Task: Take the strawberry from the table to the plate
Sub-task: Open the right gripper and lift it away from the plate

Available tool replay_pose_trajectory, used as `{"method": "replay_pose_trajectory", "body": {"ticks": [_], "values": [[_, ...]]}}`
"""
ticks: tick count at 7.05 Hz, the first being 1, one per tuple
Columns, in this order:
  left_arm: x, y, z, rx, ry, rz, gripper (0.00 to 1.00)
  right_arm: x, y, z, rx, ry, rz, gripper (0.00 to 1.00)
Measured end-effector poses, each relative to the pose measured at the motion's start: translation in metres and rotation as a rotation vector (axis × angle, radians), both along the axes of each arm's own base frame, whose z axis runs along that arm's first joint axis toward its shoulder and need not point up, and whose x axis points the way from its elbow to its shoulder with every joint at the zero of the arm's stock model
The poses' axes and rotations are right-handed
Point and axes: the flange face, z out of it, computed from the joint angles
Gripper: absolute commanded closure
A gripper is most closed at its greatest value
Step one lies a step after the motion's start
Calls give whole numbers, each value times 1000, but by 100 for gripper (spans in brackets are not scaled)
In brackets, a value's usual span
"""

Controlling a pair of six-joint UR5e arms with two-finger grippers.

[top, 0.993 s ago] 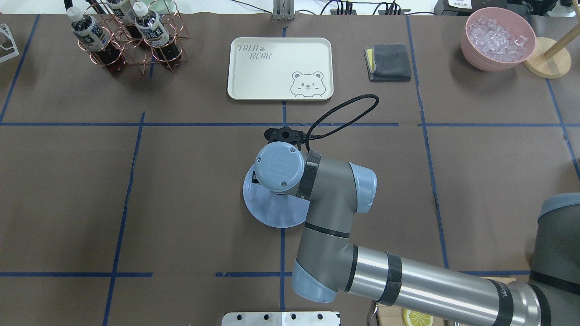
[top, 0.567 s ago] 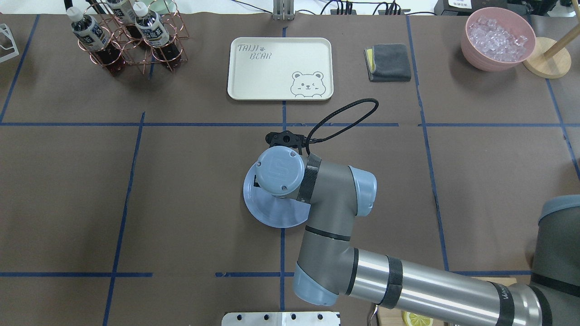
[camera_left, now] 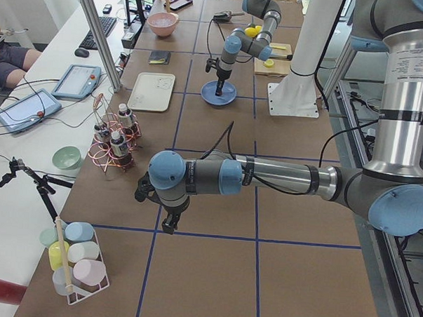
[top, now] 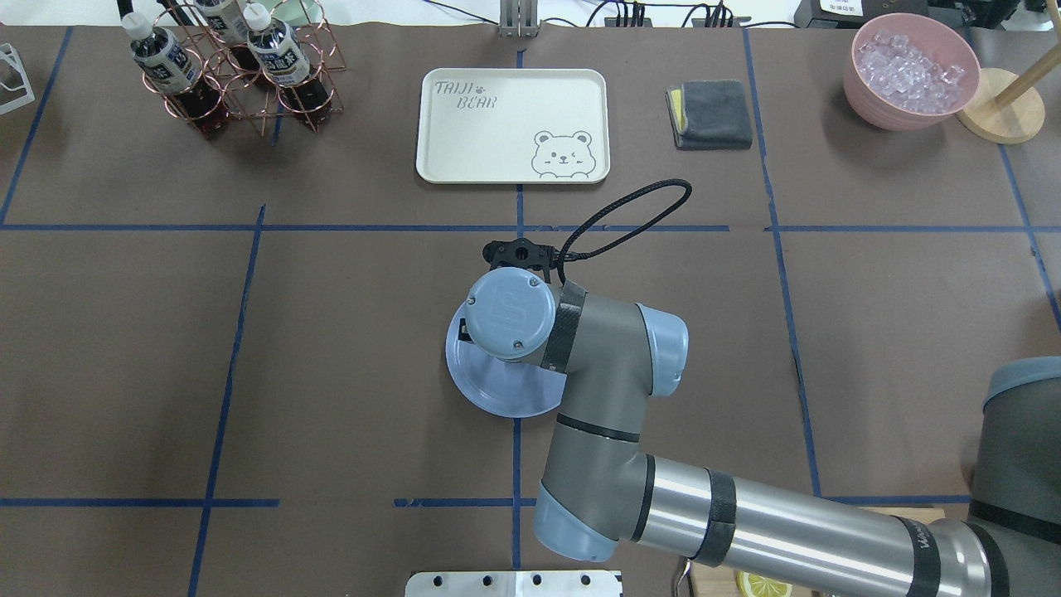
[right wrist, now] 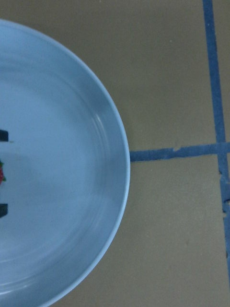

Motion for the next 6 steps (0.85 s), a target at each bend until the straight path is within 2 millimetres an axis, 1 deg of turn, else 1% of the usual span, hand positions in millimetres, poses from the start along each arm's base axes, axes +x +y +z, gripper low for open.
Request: {"method": "replay_pose_trajectory", "body": {"ticks": [1,2,3,4,5,6], "values": [[0,0,0,0,0,0,0,9,-4,-7,8,-14,2,0],[0,0,0,-1,-3,1,0,32,-18,-15,14,-22,-3,0],[0,2,5,-13,-7,2,0,76,-48,-10,25,-15,-31,0],[0,8,13,-32,-7,2,0,130,-84,12,43,-1,-76,0],[1,16,20,-46,-7,3,0,198,-127,53,77,31,-140,0],[1,20,22,-51,-8,3,0,276,-166,105,122,72,-226,0]]}}
